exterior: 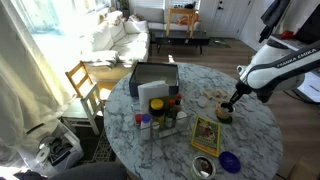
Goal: Move the can to the left then put the lid on top
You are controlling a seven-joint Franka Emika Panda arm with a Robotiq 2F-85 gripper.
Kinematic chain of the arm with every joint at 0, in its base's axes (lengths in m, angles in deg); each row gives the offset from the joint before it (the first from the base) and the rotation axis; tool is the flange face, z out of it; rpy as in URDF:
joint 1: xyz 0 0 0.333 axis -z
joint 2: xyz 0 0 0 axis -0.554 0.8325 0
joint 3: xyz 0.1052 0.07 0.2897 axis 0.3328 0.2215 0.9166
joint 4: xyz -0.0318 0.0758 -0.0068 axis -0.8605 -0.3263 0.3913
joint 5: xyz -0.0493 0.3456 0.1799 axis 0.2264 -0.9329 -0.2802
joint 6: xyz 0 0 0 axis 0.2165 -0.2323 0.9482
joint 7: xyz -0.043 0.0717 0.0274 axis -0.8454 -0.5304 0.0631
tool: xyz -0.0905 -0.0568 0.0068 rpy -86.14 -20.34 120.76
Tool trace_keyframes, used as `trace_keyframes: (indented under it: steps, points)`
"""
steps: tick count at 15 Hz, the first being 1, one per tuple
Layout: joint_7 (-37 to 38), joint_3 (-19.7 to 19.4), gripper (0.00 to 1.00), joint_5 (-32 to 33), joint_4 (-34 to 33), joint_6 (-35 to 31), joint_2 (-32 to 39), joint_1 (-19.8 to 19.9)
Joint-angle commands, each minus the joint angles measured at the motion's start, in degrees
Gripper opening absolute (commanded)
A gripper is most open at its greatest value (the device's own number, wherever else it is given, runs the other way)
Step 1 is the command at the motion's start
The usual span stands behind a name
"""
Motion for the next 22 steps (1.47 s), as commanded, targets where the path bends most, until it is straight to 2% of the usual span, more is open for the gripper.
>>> trace_keyframes:
  steps: [1,3,7,12,18,22]
  points:
    - [0.31,-0.09,0.0,0.61,1.46,0.46,-1.04,0.6]
    - [0.96,-0.35,0.0,1.5,1.61,0.31,-1.07,0.33]
    - [-2.65,1.9,0.0,-1.65,1.06,2.13,-0.05,0.65]
    - [-3.62,3.18,0.0,-2.09,-0.39,-2.13,4.15,1.18]
    - [-1.51,3.4,0.0,2.02,-1.38,-12.25,9.26,1.3]
    - [1.1,1.81,0.0,6.73,-2.25,-13.15,11.79,0.76]
